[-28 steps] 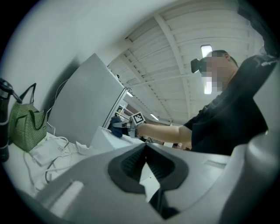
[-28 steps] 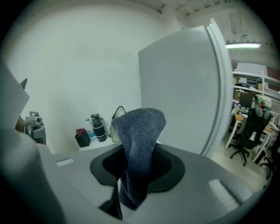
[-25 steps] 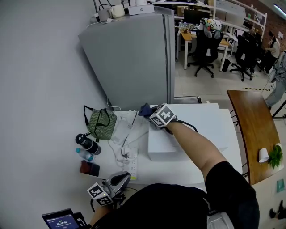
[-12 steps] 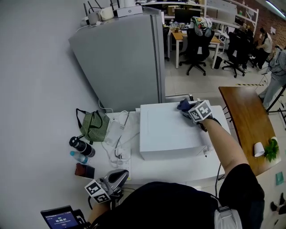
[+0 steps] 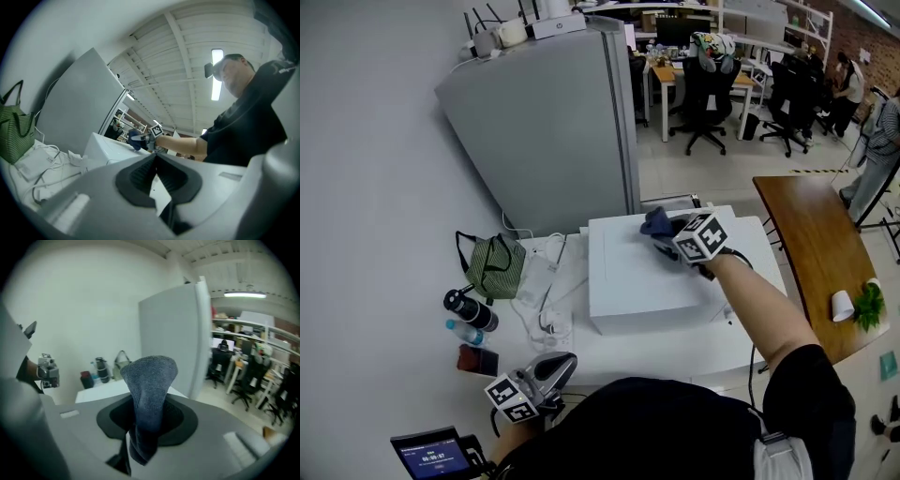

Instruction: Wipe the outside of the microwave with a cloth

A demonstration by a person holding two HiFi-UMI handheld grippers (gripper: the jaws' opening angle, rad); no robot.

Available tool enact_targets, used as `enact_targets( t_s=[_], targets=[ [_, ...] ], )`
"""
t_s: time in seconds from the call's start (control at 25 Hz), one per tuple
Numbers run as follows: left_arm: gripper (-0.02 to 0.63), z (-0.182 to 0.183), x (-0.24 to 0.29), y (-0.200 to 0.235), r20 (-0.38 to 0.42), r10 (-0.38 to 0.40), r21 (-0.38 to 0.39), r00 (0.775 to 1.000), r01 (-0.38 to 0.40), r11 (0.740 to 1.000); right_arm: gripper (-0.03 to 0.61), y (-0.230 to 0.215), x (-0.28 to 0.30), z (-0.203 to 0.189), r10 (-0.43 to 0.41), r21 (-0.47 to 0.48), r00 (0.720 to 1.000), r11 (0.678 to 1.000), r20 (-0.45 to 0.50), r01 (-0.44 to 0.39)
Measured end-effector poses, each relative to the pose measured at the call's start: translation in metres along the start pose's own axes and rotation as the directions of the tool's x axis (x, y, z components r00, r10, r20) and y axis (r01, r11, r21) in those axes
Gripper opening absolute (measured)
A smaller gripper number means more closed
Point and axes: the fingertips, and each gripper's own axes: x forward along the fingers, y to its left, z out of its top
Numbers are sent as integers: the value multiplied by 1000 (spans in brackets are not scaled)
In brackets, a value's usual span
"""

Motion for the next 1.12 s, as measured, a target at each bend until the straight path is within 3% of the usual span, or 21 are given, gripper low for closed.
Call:
enact_targets(
  t_s=[0.08, 0.16, 0.32, 0.52, 0.68, 0.8, 0.92, 1.04, 1.12],
  targets=[
    [3, 3, -7, 2, 6, 6, 1, 1000, -6, 1000, 110, 79, 58, 30, 141, -96, 990, 985, -9, -141],
    [3, 3, -15, 4, 12, 14, 1, 1000, -14, 1000, 110, 133, 107, 35, 222, -140, 973, 963, -63, -229],
    [3, -3, -24, 10, 7, 32, 5, 999, -32, 999, 110, 164, 145, 28, 235, -191, 963, 947, -128, -257],
    [3, 0, -19, 10, -2, 21, 10, 1000, -21, 1000, 109, 93, 91, -22, 151, -96, 974, 981, -172, -169],
    [3, 6, 0, 6, -6, -27, 18, 1000, 27, 999, 109, 2, -18, -63, -15, 9, 988, 1000, -156, 17],
    [3, 4, 15, 4, -15, -60, 20, 998, 60, 998, 109, -75, -89, -120, -159, 69, 968, 982, -196, 175],
    [3, -1, 28, 1, -26, -81, 17, 996, 81, 997, 107, -120, -141, -154, -256, 137, 944, 948, -209, 288],
    [3, -2, 32, 0, -33, -88, 12, 996, 88, 996, 109, -118, -145, -144, -271, 152, 948, 943, -169, 296],
    [3, -2, 28, 0, -31, -84, 14, 996, 84, 996, 109, -79, -115, -104, -184, 128, 979, 972, -93, 195]
  ],
)
